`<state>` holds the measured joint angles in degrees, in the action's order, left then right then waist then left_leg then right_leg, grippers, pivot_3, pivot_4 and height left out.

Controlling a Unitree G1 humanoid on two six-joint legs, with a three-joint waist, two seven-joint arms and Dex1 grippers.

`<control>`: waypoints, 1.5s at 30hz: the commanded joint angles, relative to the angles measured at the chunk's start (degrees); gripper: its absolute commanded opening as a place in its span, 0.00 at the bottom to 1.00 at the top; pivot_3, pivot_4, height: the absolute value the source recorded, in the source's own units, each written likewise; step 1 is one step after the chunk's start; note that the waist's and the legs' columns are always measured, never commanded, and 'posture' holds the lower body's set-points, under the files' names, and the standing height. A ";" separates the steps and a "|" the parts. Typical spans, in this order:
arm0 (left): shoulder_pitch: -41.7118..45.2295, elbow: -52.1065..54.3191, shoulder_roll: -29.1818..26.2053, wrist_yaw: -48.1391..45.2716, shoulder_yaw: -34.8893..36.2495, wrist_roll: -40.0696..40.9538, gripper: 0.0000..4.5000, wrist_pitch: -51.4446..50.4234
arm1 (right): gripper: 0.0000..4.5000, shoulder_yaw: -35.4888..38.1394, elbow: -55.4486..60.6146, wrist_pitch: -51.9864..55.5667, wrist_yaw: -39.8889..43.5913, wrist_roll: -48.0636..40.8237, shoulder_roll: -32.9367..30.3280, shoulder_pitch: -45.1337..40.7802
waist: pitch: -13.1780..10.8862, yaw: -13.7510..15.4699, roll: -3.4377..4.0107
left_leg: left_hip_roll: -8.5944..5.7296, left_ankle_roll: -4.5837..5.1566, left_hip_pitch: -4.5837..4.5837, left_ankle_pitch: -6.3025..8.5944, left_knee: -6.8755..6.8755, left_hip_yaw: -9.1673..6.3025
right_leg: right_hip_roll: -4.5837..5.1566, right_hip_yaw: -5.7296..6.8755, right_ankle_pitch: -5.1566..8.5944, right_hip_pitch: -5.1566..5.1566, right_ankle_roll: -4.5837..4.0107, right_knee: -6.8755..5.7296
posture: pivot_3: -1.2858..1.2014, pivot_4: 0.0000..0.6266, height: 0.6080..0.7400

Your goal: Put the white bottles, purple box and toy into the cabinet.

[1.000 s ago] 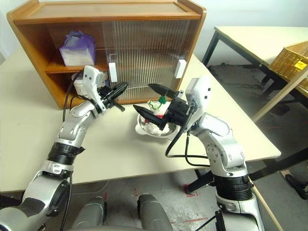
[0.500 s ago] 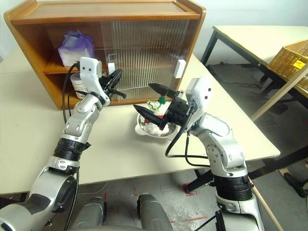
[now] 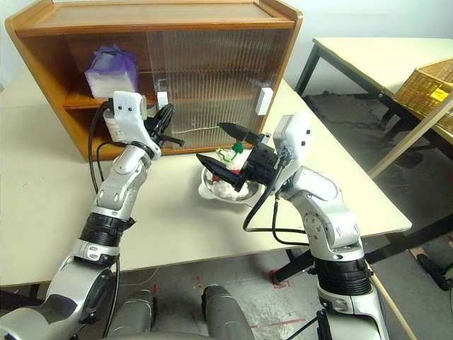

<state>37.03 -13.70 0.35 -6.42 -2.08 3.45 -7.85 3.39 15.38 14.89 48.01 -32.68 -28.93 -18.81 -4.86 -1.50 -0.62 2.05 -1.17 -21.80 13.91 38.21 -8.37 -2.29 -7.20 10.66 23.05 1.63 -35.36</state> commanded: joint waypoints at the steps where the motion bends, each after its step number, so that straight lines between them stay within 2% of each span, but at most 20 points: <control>1: -1.06 1.26 -0.08 1.06 0.64 -0.19 0.01 -1.76 | 1.00 0.01 0.15 0.04 0.25 0.33 -0.11 0.09 | 0.00 0.01 0.00 | 0.00 0.00 0.00 0.00 0.00 0.00 | 0.00 0.00 0.00 0.00 0.00 0.00 | 0.49 0.12 1.00; 8: -0.73 1.60 0.30 -0.02 -0.34 0.18 0.01 -1.63 | 1.00 -0.03 0.16 0.05 0.43 0.34 -0.17 0.09 | 0.00 0.04 0.00 | 0.00 -0.01 0.01 0.00 0.00 0.00 | 0.00 -0.01 0.00 0.00 0.00 0.00 | 0.49 0.12 1.00; 16: 1.29 -1.87 3.68 1.35 -2.65 -2.23 0.01 0.12 | 1.00 0.06 0.41 0.24 0.52 0.31 -0.45 0.13 | 0.00 0.11 0.00 | 0.00 -0.02 -0.01 0.01 0.01 0.00 | 0.02 -0.01 0.00 -0.02 0.00 0.05 | 0.49 0.11 1.00; 30: 2.59 -6.13 4.05 12.08 -0.45 -5.66 0.01 2.52 | 1.00 0.39 1.19 0.45 0.12 0.09 -0.97 0.98 | -0.01 -0.22 -0.01 | 0.00 0.01 0.02 0.04 0.02 0.00 | 0.01 -0.01 0.00 -0.02 0.00 0.05 | 0.48 0.12 1.00; 45: -0.06 0.56 2.51 17.74 1.36 -6.67 0.01 0.79 | 1.00 0.16 0.48 0.12 0.42 0.06 -0.71 0.63 | -0.01 -0.47 -0.02 | 0.00 0.03 0.03 0.05 -0.01 0.02 | 0.01 -0.01 0.00 -0.01 0.00 0.06 | 0.49 0.12 1.00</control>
<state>38.21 -14.29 3.04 10.26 -2.14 -2.83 -5.88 3.43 15.56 14.92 48.14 -32.76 -29.56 -18.20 -4.88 -1.97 -0.64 2.05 -1.14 -21.76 13.96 38.19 -8.35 -2.28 -7.21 10.66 23.04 1.63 -35.30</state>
